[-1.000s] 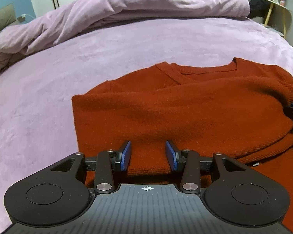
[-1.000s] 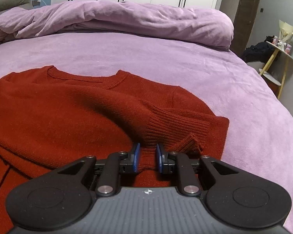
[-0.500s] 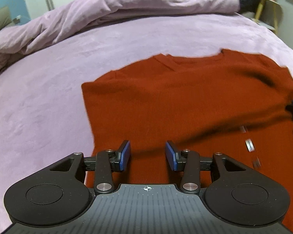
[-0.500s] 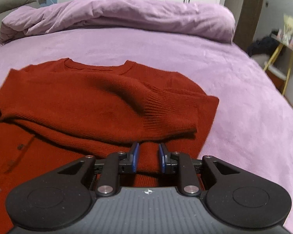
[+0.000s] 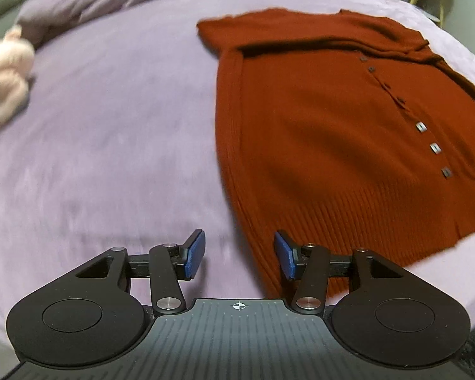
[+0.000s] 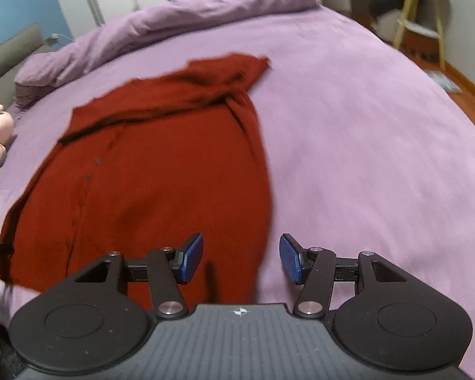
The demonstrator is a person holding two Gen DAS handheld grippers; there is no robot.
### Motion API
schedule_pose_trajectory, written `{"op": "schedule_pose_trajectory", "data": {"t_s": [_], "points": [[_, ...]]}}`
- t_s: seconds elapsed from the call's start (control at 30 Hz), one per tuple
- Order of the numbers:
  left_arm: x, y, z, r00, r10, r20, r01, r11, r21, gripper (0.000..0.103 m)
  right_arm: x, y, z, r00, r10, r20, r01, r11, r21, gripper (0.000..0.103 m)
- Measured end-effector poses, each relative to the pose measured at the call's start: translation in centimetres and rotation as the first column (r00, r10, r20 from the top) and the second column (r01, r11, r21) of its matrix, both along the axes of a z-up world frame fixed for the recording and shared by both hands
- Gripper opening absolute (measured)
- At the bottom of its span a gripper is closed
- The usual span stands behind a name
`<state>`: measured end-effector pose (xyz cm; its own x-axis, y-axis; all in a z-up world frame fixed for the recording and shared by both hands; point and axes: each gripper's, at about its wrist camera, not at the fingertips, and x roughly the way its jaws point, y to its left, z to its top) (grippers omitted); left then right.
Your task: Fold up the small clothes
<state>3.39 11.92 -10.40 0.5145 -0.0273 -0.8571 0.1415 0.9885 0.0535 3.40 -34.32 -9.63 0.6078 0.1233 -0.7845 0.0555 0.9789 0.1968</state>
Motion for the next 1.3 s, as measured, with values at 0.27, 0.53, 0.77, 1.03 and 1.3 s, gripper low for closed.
{"op": "schedule_pose_trajectory", "data": {"t_s": [0.27,0.53,0.77,1.03,1.3], "points": [[0.7,1.0,-1.3,0.993,0.070,-0.091,-0.087,0.977,-0.195,0.041,0.0,-1.5,-2.2,0.992,-0.043,-0.121,0.069,0.974,0.214,0.033],[1.1,2.5,-0.5,0.995,0.042,-0.096,-0.069,0.949,-0.307,0.008,-0.1,-3.5,-3.6,0.981,-0.077,-0.180,0.147,0.894,0.423,0.005],[2.8,4.3,5.0,0.992,0.118,0.046,-0.084,0.886,-0.456,0.008,2.1,-4.5,-0.7,0.989,-0.122,-0.084,0.147,0.794,0.589,0.005],[10.4,4.2,6.7,0.961,0.236,0.145,-0.150,0.885,-0.441,0.008,10.4,-2.1,2.4,0.987,-0.129,0.097,0.073,0.893,0.444,0.005],[15.7,2.2,3.8,0.960,0.244,0.135,-0.189,0.926,-0.328,0.015,16.7,1.7,1.9,0.981,-0.060,0.183,0.040,0.993,0.111,0.009]]}}
